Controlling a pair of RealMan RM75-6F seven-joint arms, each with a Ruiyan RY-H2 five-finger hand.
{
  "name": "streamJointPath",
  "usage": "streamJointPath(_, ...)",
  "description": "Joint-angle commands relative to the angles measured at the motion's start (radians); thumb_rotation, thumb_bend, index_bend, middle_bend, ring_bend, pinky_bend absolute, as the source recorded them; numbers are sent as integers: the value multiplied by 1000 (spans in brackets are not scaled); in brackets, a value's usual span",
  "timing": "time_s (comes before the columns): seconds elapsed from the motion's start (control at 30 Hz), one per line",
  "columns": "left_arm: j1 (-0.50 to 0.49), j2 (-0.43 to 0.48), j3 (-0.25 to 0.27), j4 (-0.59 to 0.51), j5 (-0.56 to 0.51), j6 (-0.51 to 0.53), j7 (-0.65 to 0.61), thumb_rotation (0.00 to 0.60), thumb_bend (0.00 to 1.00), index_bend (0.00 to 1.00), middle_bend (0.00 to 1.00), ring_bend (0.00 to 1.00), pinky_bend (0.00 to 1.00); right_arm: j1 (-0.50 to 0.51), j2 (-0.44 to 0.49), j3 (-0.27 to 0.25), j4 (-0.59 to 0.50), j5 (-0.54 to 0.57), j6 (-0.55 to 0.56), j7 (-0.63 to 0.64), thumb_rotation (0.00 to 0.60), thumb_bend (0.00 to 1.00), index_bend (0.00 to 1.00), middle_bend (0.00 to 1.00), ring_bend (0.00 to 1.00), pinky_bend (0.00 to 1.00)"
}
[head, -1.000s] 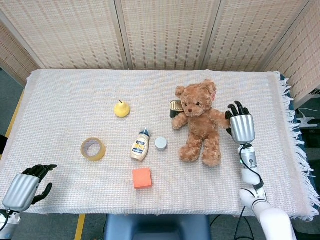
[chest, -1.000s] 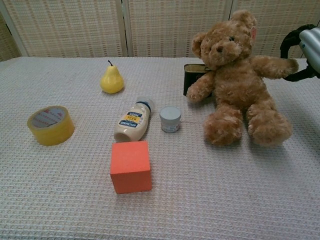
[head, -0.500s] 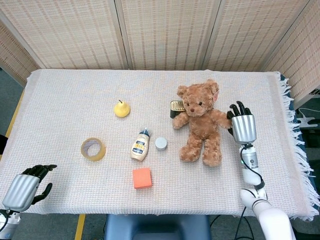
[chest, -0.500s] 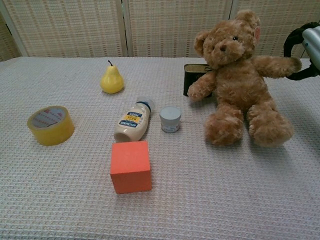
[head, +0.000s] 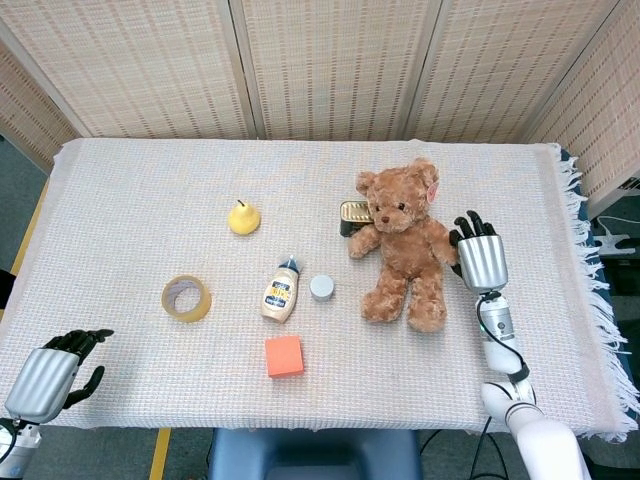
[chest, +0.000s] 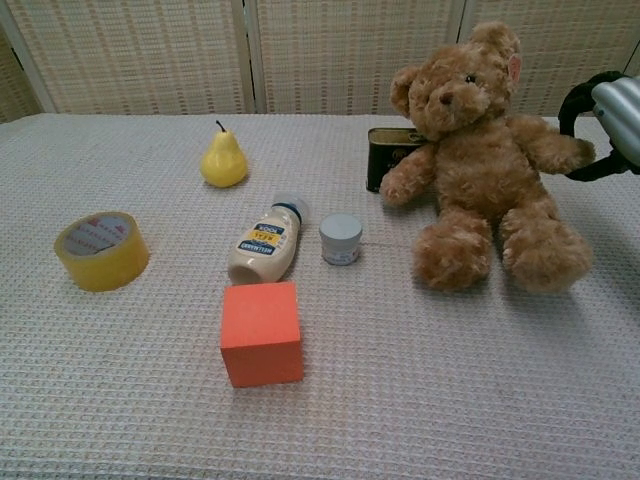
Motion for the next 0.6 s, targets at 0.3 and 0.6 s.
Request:
streamJointPath(0.3, 0, 0, 0, 0, 2, 2, 1, 600, 419, 243, 332, 290, 430, 4, 3, 10, -3, 6, 50, 6, 600, 186, 636, 340, 204, 451)
streamJointPath(0.6, 0, 1, -1, 2, -4, -2, 0, 600, 419, 243, 333, 293, 431, -57, 67, -45, -116, -31, 5, 110, 600, 182, 214, 268, 137, 386)
